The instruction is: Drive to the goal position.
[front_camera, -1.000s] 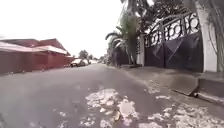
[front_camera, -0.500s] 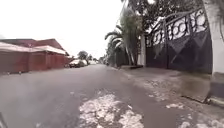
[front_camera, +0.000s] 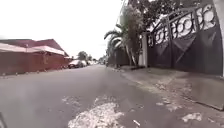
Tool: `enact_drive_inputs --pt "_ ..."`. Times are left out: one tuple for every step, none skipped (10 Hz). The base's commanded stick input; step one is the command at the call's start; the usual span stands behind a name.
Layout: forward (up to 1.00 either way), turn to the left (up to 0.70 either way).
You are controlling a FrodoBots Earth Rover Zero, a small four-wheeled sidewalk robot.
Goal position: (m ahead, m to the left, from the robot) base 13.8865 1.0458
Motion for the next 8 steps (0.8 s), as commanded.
enact_drive_inputs --pt "0.70 0.00" --pt "0.70 0.00" --pt "0.70 0.00" --pt "0.70 0.00" --pt "0.70 0.00" --pt "0.70 0.00" --pt "0.70 0.00" --pt "0.70 0.00"
